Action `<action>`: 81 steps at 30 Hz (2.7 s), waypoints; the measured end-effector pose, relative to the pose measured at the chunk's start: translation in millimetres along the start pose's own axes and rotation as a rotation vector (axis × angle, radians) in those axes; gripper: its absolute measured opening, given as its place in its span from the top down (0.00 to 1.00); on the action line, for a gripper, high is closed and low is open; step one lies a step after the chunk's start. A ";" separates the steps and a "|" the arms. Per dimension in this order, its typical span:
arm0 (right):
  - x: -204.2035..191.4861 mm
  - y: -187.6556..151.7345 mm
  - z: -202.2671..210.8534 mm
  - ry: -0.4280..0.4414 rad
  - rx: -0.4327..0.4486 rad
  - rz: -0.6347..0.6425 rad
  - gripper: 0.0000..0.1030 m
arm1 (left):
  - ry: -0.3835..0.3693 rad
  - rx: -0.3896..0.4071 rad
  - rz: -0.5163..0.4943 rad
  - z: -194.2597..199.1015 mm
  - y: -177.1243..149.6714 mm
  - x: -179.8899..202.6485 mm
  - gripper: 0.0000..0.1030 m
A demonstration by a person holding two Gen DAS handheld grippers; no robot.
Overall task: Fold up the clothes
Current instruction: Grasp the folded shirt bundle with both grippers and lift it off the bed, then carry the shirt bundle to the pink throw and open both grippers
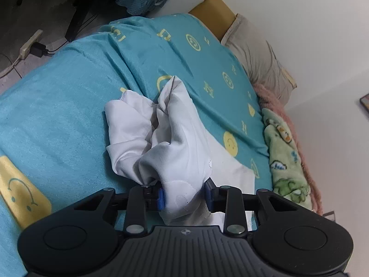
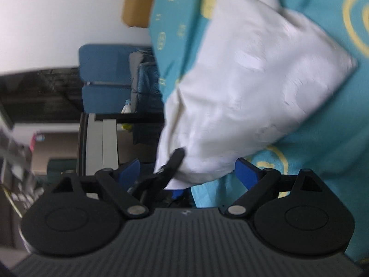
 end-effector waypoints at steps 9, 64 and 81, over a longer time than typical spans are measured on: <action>37.9 36.4 18.9 -0.129 0.248 -0.140 0.61 | -0.042 0.030 0.081 0.6 9.9 -3.9 0.70; 114.9 153.6 493.4 -0.621 1.001 0.160 0.78 | -0.471 -0.509 -0.556 -154.6 -328.3 355.6 0.53; 10.0 43.4 530.8 -0.717 1.096 0.424 0.17 | -0.396 -0.197 -0.944 16.3 -255.8 395.9 0.00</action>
Point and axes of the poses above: each gripper's, at about its wrist camera, not at the fingertips, and z roughly against the way its jaws point, x to its right, y to its top, the point moved 9 cm from there along -z, roughly the way its jaws point, and after that the axes turned 8 degrees about -y, right-handed, at the moved point
